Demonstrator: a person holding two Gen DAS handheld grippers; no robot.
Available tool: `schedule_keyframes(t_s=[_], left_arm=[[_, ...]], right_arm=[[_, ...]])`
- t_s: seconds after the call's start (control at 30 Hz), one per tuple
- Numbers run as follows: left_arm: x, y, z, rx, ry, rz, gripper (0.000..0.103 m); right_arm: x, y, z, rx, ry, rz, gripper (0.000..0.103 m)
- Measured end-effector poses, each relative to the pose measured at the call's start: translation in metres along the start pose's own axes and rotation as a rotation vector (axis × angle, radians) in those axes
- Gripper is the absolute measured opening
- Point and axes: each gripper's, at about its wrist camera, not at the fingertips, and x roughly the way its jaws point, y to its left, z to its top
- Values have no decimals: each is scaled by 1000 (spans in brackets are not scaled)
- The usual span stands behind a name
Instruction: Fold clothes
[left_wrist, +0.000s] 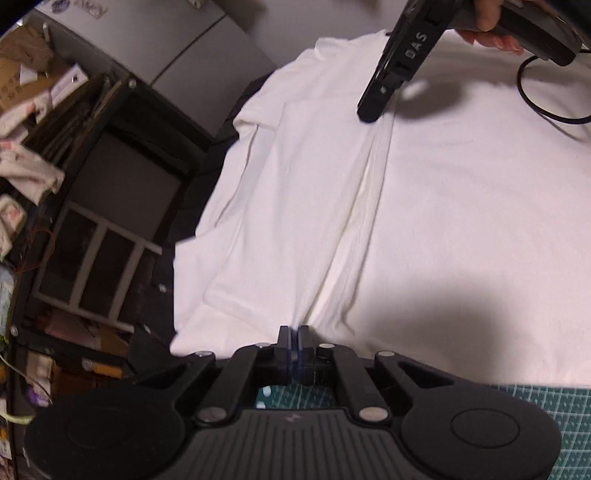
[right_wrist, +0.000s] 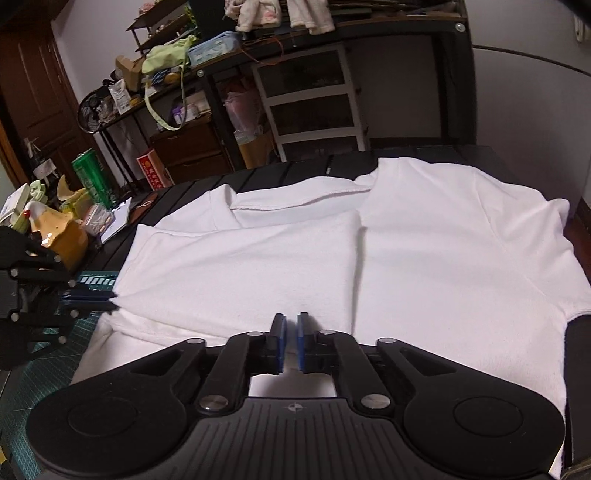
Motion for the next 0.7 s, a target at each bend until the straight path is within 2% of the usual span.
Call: schedule_keyframes(t_s=[0.07,0.17,0.2,0.27,0.33,0.43,0.47,0.5,0.53,0.6,0.63,0.7], left_arm=[[-4,14,-4,-71,3,-1,16],[-17,32,0,-185,-52,13,18],[-21,38,3,-230,-78,12,18],[-29,57,12,-451,-189,-8,26],[-19,71,19,-704,-254,-90,30],[16,80,29,-909,-261,-192,28],[27,81,29,-942,-239,-195,25],[37,81,27,-964,-205,-196,18],[47,81,25,-986,-171,-196,16],[54,80,17,-989,-137,-181,16],[56,78,10,-982,-121,-163,16],[51,80,1,-999,-137,-152,16]], right_arm=[[-1,0,3,25,7,6,4],[-5,0,7,51,3,12,13],[-13,-1,15,54,-58,18,14],[-13,-1,28,54,-119,8,14],[0,-9,37,82,-126,-2,14],[22,-29,44,148,-109,-1,13],[29,-36,47,170,-103,-1,13],[36,-42,49,192,-97,-1,10],[43,-49,52,214,-91,-1,0],[56,-63,56,257,-82,-1,0],[47,-71,57,267,-104,-9,7],[29,-89,59,290,-149,-21,11]])
